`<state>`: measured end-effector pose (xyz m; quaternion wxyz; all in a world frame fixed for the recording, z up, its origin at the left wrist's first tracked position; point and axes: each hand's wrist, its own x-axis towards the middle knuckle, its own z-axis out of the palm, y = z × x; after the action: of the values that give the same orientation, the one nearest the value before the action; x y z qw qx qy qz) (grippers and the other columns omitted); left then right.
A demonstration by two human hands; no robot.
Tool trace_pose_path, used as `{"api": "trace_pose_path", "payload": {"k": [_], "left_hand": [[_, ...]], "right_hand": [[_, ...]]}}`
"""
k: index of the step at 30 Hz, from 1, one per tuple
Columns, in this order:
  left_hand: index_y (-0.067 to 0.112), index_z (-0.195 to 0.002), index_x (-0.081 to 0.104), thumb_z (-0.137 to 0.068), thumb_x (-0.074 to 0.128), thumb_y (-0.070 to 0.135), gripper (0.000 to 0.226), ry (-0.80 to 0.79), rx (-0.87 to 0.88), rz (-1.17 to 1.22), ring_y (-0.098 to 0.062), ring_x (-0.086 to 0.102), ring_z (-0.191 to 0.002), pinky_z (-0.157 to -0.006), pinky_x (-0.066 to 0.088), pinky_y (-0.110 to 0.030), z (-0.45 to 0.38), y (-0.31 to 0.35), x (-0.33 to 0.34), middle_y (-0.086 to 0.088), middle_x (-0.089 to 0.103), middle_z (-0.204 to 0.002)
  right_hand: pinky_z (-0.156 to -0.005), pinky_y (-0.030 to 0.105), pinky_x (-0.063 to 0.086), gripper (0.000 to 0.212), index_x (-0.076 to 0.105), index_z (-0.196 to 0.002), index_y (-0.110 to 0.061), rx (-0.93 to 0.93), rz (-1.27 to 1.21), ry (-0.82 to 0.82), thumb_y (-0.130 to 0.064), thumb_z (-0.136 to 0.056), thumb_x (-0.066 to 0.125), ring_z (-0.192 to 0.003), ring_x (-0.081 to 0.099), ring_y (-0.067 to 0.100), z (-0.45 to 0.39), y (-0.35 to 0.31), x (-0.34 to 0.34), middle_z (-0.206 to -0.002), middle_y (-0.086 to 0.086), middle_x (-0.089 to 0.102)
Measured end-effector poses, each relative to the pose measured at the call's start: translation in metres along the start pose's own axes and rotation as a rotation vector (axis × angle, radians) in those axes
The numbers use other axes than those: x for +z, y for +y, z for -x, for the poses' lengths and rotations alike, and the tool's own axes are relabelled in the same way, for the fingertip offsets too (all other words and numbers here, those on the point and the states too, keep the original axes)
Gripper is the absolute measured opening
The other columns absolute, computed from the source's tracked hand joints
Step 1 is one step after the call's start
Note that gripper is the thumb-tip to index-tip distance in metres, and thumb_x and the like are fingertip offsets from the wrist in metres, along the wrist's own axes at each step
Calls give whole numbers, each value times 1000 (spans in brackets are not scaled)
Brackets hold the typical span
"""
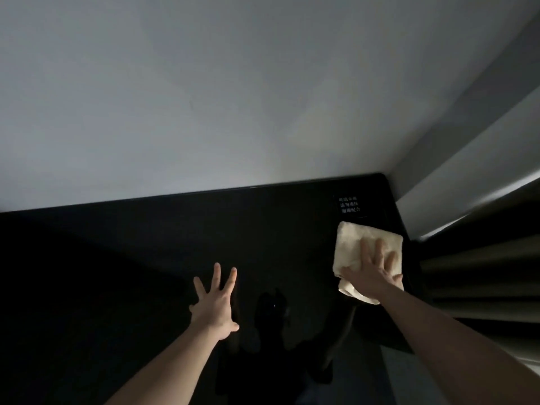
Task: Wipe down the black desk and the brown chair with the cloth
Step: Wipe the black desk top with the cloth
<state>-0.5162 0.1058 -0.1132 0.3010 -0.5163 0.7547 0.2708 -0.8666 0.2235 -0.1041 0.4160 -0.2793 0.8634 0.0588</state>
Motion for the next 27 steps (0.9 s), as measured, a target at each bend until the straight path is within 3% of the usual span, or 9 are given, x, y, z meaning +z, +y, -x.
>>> {"api": "trace_pose_path", "payload": {"k": [9,17,27], "left_hand": [[50,-159,-23,-80,91,33,140,-31,-26,65,-49,-22,-156,-115,33,-75,1,5,-1,8,-44,-163],[51,-157,-27,-81,91,32,141,-40,-19,75,-51,-25,-154,-114,31,-78,-3,6,-4,8,-49,-160],[55,-155,-28,-80,92,33,143,-38,-13,79,-51,-30,-152,-114,23,-81,-12,0,3,12,-54,-156]], "right_hand": [[-125,71,-3,91,-27,-161,-44,-114,97,-44,-57,-103,42,-150,-39,44,31,21,45,-159,-3,-52],[-121,70,-15,112,-39,-153,-45,-107,148,-42,-84,-90,44,-146,-47,40,24,34,35,-152,-6,-59],[-121,75,-10,110,-33,-155,-47,7,47,110,-90,-85,41,-152,-38,41,-39,15,-13,-163,-4,-47]]}}
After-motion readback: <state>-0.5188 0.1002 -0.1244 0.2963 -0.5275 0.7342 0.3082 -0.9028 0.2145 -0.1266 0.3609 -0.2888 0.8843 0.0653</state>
